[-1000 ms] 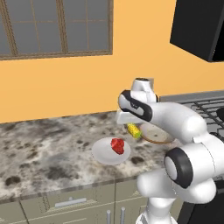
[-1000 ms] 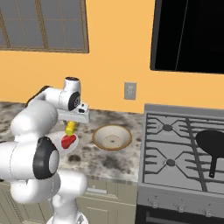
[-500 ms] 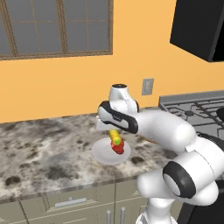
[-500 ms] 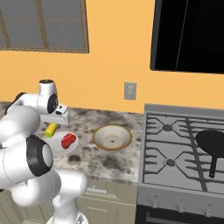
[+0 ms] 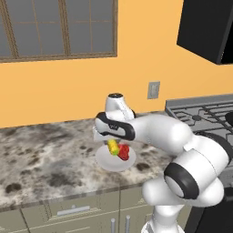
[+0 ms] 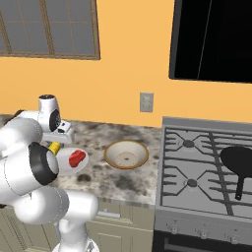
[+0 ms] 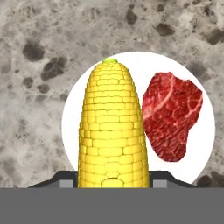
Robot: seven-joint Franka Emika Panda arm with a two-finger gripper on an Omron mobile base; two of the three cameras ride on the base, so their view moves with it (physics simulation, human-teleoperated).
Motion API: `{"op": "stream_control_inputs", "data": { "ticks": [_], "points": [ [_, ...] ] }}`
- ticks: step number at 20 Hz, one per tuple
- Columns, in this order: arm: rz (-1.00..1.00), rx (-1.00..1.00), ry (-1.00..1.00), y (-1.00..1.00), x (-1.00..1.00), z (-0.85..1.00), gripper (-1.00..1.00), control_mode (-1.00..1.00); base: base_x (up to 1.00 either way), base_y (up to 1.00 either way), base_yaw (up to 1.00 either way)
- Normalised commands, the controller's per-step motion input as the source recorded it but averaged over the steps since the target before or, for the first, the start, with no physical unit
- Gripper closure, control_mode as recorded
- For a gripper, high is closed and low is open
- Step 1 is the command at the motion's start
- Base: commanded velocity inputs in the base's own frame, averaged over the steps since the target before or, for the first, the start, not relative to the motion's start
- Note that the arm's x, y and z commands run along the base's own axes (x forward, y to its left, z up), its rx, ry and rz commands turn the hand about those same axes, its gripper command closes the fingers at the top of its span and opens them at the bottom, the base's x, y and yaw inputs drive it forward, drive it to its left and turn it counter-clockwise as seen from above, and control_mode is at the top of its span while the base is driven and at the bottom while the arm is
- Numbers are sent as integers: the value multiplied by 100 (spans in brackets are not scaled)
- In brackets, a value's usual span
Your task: Place the steak on the plate and place the corn on the same plate.
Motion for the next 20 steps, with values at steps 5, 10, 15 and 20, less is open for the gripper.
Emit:
{"op": "stream_control_inputs", "data": {
  "ticks": [5,10,15,20],
  "points": [
    [0,0,0,0,3,-44,100,-100,0,0,0],
    [0,0,0,0,1,-37,100,-100,0,0,0],
    [0,0,0,0,7,-18,100,-100,0,0,0],
    [0,0,0,0,2,0,-100,-100,0,0,0]
  ]
}}
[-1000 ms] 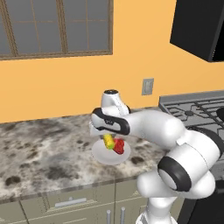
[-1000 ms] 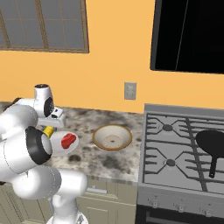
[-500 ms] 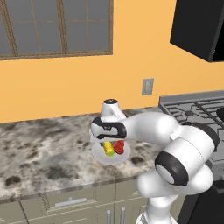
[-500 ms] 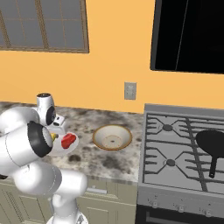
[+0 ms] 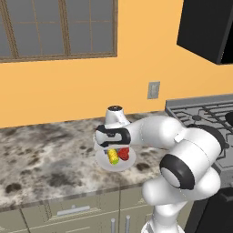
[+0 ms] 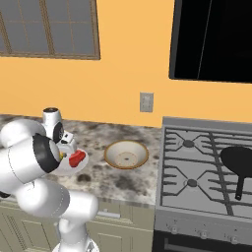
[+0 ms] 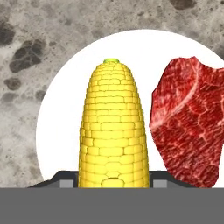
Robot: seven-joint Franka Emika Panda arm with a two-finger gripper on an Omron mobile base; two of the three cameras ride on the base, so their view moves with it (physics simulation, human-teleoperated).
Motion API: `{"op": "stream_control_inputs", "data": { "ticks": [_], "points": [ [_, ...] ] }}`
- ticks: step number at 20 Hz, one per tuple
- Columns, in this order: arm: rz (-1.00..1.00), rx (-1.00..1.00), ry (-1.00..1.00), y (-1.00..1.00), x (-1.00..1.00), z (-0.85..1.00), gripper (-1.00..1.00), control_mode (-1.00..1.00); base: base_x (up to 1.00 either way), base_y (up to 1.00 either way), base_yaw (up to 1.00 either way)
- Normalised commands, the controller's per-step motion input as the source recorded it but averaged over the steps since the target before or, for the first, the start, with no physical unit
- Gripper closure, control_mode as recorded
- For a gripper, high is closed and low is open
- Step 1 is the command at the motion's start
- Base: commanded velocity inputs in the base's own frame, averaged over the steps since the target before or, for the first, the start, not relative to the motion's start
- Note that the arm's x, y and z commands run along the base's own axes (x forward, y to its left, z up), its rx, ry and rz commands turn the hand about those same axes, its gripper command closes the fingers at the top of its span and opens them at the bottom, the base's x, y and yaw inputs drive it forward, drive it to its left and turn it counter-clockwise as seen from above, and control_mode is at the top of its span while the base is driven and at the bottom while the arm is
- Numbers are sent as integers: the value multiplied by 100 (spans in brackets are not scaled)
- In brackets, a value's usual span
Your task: Place the steak on the plate and place the corn on the same plate.
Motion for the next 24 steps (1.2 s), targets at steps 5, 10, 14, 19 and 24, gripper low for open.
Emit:
{"op": "stream_control_inputs", "data": {
  "ticks": [5,10,14,19,24],
  "points": [
    [0,0,0,0,0,0,-100,-100,0,0,0],
    [0,0,0,0,0,14,-100,-100,0,0,0],
    [0,0,0,0,0,45,-100,-100,0,0,0],
    [0,0,0,-27,-46,51,-100,-100,0,0,0],
    [0,0,-6,-77,-100,31,-100,-100,0,0,0]
  ]
}}
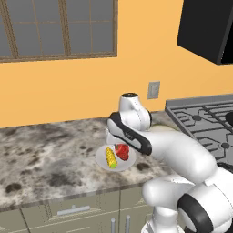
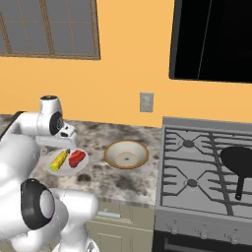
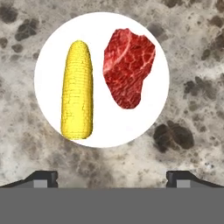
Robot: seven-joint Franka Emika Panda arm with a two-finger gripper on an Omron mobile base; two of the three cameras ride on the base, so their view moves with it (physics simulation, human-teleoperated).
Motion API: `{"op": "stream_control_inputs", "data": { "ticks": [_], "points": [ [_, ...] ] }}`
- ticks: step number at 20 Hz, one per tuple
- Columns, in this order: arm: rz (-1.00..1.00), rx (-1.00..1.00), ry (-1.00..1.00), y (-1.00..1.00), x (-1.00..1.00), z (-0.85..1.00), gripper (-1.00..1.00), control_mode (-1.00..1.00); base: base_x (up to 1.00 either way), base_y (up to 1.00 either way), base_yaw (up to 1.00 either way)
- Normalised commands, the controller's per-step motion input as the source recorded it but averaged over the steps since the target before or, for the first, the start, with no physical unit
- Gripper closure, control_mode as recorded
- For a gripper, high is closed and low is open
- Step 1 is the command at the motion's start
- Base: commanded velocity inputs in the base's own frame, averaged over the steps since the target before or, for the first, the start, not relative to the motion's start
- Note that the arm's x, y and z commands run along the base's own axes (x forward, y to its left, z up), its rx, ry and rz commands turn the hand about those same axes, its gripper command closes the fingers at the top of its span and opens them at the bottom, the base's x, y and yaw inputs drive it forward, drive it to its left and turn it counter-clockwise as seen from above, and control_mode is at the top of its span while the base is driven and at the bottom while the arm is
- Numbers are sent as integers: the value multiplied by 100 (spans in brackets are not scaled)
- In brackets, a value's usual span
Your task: Place the steak on the plate and place the corn on the same plate.
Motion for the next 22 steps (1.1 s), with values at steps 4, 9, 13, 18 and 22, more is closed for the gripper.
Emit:
{"op": "stream_control_inputs", "data": {
  "ticks": [4,9,13,18,22],
  "points": [
    [0,0,0,-65,-100,42,-100,-100,0,0,0],
    [0,0,0,-40,-93,41,-100,-100,0,0,0],
    [0,0,5,-13,-68,45,-100,-100,0,0,0],
    [-2,0,11,0,-37,51,-100,-100,0,0,0],
    [0,0,9,0,-3,56,-100,-100,0,0,0]
  ]
}}
